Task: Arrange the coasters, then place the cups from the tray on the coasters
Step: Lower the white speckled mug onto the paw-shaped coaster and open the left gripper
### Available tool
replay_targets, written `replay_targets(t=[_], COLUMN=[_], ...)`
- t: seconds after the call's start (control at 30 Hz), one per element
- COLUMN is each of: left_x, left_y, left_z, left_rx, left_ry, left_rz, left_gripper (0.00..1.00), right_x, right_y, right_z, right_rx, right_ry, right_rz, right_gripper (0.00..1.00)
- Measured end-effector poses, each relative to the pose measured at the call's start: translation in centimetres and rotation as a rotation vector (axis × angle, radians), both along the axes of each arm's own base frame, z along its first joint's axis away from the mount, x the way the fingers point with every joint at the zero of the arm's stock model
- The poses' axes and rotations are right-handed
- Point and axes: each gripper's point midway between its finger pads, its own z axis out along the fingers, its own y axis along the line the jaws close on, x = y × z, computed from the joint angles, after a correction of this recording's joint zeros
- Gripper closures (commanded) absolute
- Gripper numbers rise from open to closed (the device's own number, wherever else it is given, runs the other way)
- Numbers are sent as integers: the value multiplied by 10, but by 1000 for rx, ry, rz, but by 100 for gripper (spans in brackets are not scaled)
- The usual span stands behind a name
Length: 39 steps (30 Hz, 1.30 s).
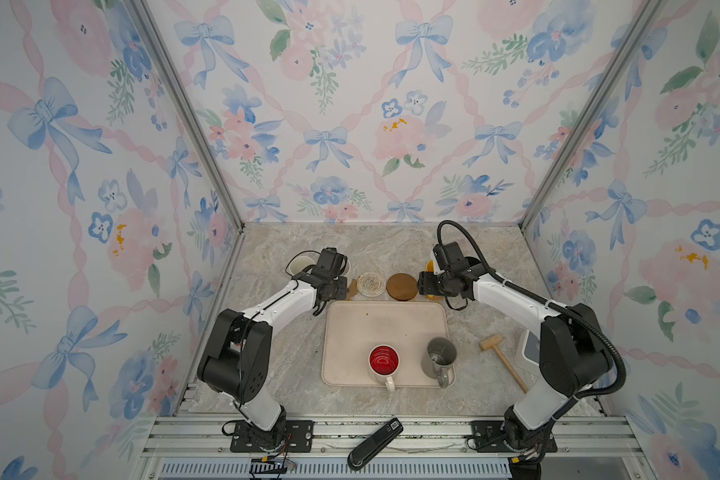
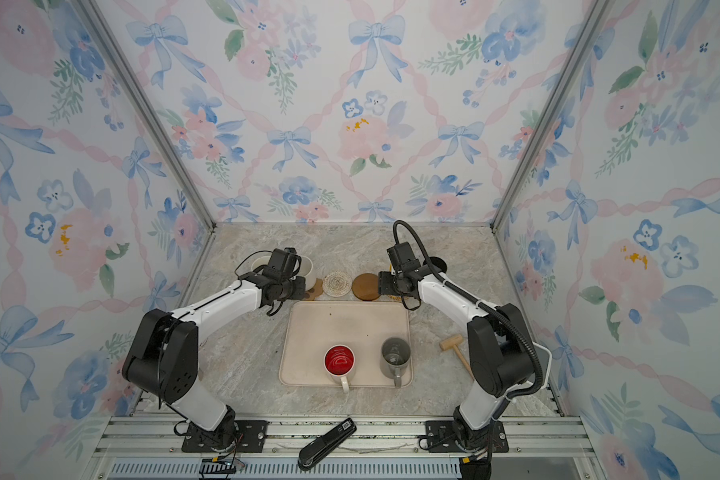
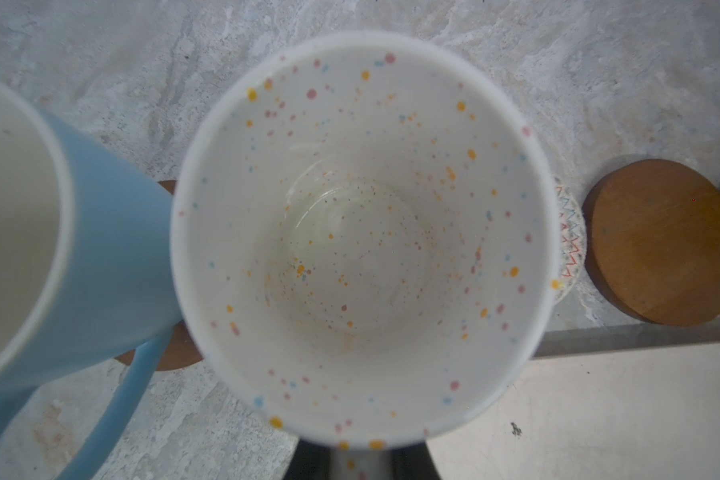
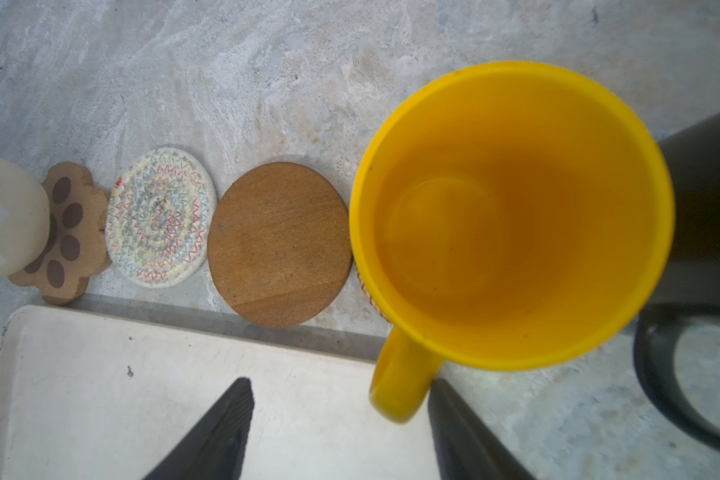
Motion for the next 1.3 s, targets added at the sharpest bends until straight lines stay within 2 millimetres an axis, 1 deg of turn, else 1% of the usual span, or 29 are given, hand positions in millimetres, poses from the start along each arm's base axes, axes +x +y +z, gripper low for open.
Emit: replay_targets(t=[0.3,1.23,1.3], left_x=[-1,-1,-1], left_y=[-1,-4,-4], left_z=[-13,-13,-13], left_rx=[11,-5,-5], left_ry=[32,35,35], left_rz=[-9,-20,-20], left_gripper=[100,100,97], right_x=[0,-1,-1], right_y=[0,4,4], right_z=[0,-5,-5], right_rx=[0,3,3], right_ry=[1,15,15], right_rz=[1,11,11], right_gripper=[30,30,30])
